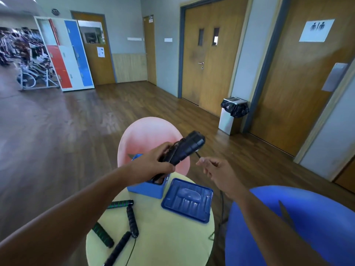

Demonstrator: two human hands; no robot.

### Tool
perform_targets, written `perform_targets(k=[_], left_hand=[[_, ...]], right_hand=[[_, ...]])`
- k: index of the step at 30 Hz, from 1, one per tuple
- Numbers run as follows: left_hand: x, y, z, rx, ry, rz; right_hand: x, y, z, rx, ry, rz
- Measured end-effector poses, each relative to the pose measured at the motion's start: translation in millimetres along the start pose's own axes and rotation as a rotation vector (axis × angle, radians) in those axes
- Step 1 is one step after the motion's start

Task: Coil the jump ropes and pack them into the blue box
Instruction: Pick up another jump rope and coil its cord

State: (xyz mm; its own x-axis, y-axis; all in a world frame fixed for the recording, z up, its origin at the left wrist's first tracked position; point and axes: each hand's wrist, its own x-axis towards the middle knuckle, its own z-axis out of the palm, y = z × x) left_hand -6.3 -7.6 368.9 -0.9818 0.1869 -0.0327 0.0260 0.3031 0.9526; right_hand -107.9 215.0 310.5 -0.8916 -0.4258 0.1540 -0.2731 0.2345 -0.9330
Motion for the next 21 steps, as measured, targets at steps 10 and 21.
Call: perform_targets(k=[10, 21], left_hand=[[46, -5, -28, 0.942, 0.464, 0.005], [47, 8, -5, 1.137, -0.016, 0.054]], right_hand=[[2, -17, 1, -0.067, -0.101, -0.025], [30, -79, -40, -0.620, -0.377, -0.341]])
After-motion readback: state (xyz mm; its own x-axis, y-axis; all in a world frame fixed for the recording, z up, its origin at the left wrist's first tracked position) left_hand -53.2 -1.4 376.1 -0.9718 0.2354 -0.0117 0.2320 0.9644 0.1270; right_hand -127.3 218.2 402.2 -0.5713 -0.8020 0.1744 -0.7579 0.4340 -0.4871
